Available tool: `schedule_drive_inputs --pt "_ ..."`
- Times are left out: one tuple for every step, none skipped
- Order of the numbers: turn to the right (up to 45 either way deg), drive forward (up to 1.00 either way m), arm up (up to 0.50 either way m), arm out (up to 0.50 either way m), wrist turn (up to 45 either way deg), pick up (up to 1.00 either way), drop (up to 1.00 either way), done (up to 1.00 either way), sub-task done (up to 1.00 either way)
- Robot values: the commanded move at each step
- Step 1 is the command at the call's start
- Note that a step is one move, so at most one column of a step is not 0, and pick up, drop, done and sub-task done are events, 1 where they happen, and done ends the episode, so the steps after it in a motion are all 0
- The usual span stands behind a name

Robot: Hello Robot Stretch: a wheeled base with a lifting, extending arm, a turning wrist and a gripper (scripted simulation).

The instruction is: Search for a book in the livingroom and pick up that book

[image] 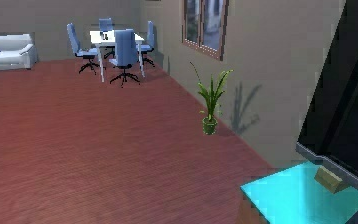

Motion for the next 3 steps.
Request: schedule_drive_inputs --pt "0.0 0.0 0.0 0.0 0.0 1.0 0.0 0.0 0.0" --pt "0.0 0.0 0.1 0.0 0.0 0.0 0.0 0.0 0.0" --pt "0.0 0.0 0.0 0.0 0.0 0.0 0.0 1.0 0.0"
